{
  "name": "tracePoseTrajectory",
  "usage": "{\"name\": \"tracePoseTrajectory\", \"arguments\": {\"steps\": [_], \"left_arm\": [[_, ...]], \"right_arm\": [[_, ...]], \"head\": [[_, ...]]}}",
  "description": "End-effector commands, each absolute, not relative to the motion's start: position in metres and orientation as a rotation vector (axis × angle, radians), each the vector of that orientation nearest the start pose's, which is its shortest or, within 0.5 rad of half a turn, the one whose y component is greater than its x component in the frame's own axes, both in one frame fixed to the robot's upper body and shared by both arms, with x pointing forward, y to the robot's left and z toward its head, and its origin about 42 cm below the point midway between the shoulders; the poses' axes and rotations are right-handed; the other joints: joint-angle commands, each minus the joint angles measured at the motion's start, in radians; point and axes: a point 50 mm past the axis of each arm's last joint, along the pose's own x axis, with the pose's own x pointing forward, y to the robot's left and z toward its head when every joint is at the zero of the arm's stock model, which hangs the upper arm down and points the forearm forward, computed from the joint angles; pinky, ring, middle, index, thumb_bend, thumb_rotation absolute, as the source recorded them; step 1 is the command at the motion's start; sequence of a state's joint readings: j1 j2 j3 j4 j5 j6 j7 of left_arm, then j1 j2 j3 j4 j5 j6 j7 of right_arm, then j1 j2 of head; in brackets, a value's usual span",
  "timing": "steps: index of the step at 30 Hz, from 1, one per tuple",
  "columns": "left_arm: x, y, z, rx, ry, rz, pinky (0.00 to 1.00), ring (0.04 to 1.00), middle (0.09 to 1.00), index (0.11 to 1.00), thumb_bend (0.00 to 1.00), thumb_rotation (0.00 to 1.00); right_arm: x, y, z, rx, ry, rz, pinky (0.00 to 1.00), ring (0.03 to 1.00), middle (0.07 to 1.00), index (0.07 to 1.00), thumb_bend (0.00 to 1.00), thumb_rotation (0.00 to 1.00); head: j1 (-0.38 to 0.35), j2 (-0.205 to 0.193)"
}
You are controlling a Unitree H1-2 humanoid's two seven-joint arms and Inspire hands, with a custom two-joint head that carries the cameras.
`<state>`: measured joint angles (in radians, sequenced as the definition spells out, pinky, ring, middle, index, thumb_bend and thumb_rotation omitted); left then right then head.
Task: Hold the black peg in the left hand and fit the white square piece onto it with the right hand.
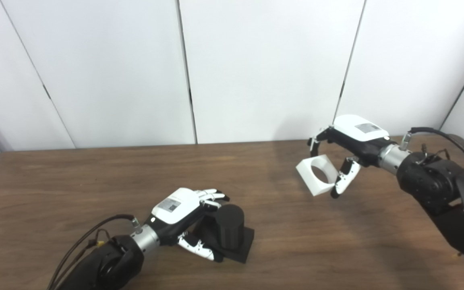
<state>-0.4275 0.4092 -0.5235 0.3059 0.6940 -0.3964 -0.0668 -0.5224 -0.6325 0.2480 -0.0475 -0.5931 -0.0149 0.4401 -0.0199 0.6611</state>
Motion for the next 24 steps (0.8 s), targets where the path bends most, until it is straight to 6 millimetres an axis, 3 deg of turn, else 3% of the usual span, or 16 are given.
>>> {"name": "tracePoseTrajectory", "arguments": {"steps": [1,9,24], "left_arm": [[0.375,0.198,0.109,1.285,-0.390,-0.799,0.84,0.905,0.876,0.487,0.52,0.07],[0.375,0.195,0.109,1.283,-0.385,-0.790,0.85,0.915,0.884,0.487,0.52,0.07],[0.375,0.190,0.111,1.286,-0.393,-0.801,0.86,0.922,0.888,0.487,0.52,0.07]], "right_arm": [[0.407,-0.284,0.316,-1.368,-0.413,0.430,0.68,0.815,0.754,0.477,0.52,0.14],[0.396,-0.256,0.320,-1.325,-0.455,0.487,0.70,0.813,0.758,0.478,0.52,0.13],[0.382,-0.207,0.304,-1.229,-0.500,0.579,0.74,0.821,0.767,0.478,0.52,0.14]], "head": [[0.002,0.001],[0.010,0.004],[0.023,0.013]]}}
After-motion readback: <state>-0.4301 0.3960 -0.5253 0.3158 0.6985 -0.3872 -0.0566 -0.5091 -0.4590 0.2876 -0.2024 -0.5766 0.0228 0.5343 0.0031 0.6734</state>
